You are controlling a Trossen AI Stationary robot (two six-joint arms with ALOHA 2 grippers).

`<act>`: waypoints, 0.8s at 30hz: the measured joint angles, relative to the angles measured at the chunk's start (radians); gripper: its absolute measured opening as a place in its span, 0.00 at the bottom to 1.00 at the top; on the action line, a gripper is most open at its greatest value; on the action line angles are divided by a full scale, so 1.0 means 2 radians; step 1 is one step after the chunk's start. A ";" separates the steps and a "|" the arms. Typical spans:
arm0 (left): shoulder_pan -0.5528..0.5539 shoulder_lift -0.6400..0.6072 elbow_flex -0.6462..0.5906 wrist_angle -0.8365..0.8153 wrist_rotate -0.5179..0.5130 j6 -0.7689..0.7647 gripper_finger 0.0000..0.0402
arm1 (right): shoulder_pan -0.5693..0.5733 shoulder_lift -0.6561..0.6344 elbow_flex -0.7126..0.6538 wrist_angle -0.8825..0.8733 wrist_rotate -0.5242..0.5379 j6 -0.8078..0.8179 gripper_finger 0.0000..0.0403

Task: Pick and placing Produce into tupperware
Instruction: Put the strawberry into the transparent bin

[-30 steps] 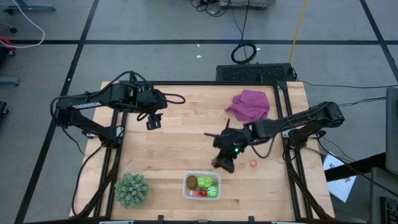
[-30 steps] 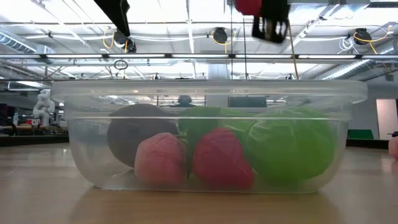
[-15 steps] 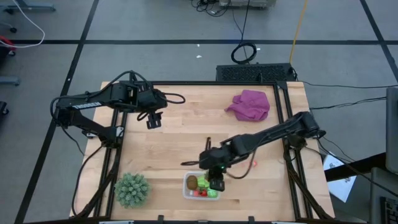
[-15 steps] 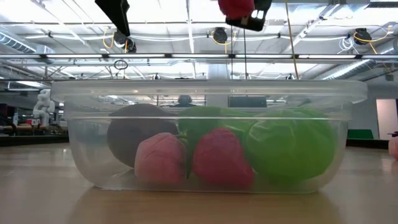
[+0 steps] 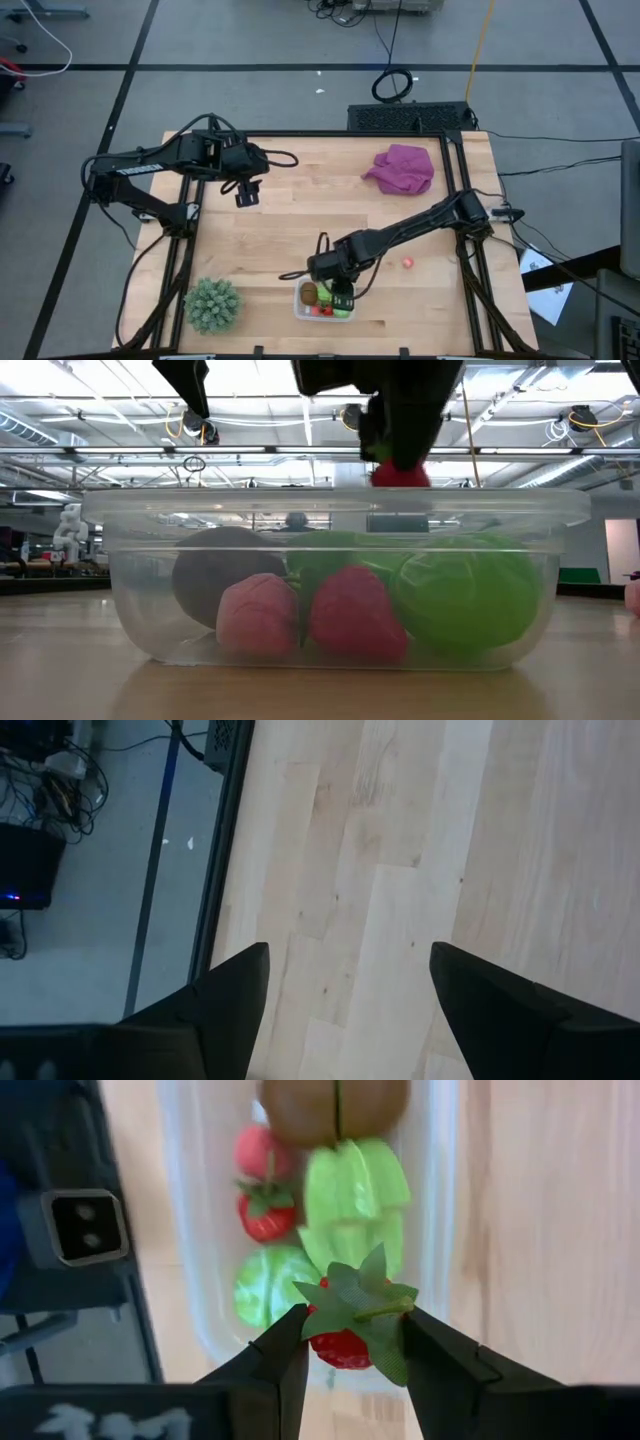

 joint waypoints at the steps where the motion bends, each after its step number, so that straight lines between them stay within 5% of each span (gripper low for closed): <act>1: 0.000 0.000 0.000 0.000 0.000 0.000 0.70 | 0.000 0.001 0.000 -0.005 0.000 0.001 0.32; 24: 0.000 0.000 0.000 0.000 0.000 -0.003 0.70 | 0.006 0.018 -0.023 0.007 0.009 -0.019 0.32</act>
